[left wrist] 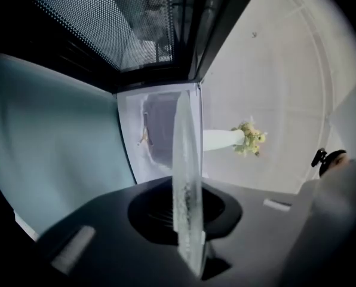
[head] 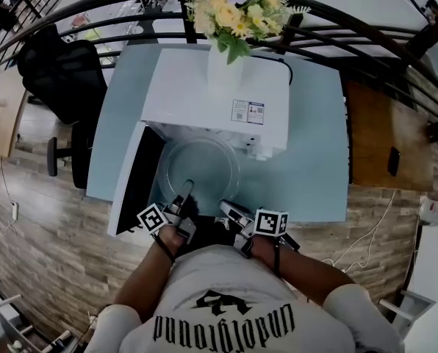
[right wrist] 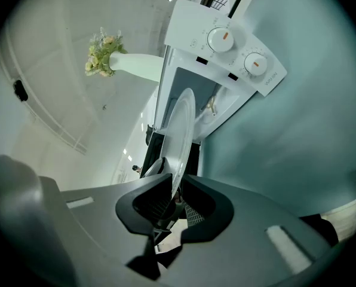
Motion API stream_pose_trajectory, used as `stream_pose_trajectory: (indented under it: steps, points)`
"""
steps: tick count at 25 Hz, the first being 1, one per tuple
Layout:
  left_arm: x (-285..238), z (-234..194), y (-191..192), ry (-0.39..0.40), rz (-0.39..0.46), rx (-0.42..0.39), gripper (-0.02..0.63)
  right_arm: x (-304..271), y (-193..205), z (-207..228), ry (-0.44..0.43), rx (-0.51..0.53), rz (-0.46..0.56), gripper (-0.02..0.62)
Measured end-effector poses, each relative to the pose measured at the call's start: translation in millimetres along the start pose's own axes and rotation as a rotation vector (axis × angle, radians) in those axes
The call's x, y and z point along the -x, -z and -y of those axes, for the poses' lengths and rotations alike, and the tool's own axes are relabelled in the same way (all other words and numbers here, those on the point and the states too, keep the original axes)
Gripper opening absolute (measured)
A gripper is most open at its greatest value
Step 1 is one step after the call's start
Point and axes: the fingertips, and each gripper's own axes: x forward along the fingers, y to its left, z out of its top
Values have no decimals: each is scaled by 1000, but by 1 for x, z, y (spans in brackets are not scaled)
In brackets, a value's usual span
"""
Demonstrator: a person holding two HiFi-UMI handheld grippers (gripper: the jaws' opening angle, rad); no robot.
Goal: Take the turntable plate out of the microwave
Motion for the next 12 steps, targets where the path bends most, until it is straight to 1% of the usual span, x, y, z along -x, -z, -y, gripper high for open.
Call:
stream_pose_trajectory:
  steps: [5,12]
  points:
    - [17,7,1,6,7,1,75,4,11,-14,-10,32,4,48]
    - [40,26,7,26,-43,-29,75,11,40,-31,-23,13,55,48]
